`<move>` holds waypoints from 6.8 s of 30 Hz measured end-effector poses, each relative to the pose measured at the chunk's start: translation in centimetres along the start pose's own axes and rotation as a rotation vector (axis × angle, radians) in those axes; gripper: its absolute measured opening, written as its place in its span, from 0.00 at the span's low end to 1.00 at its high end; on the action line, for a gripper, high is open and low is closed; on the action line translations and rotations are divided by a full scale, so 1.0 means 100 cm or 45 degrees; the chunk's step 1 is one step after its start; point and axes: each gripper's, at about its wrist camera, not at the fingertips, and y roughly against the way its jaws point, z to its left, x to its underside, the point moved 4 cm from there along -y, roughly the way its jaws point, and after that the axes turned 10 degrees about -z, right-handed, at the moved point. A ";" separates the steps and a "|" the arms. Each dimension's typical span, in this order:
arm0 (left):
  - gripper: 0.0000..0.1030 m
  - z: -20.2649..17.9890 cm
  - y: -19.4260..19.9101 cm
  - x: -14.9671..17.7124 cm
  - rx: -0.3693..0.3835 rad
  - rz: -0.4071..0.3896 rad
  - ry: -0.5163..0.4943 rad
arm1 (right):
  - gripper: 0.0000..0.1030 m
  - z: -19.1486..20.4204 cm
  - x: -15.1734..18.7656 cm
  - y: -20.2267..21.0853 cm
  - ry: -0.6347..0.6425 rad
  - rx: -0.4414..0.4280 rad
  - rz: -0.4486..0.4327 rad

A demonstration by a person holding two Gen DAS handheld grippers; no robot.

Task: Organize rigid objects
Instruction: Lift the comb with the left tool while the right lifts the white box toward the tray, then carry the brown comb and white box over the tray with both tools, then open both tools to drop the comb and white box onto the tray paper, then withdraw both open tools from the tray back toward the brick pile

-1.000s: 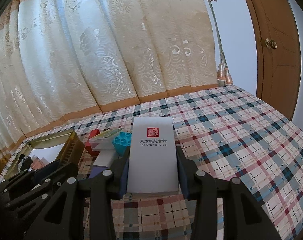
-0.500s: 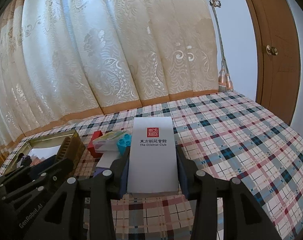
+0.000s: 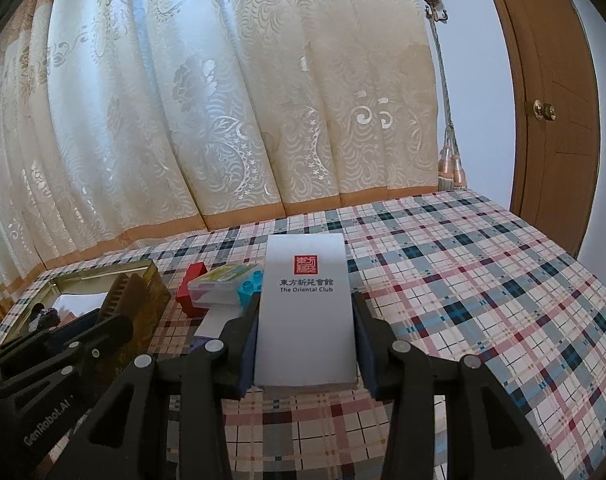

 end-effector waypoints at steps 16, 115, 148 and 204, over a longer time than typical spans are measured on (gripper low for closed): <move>0.23 0.034 0.010 0.001 -0.076 -0.024 -0.019 | 0.43 0.029 0.004 -0.003 0.027 -0.040 0.009; 0.97 0.246 -0.033 -0.008 -0.563 0.256 0.076 | 0.64 0.249 0.022 -0.111 -0.069 -0.328 0.455; 0.95 0.231 0.029 -0.007 -0.740 -0.158 0.133 | 0.71 0.187 0.001 -0.042 0.124 -0.245 -0.123; 0.87 0.070 0.007 0.007 -0.238 -0.051 -0.048 | 0.60 0.021 -0.008 -0.035 0.112 -0.035 -0.006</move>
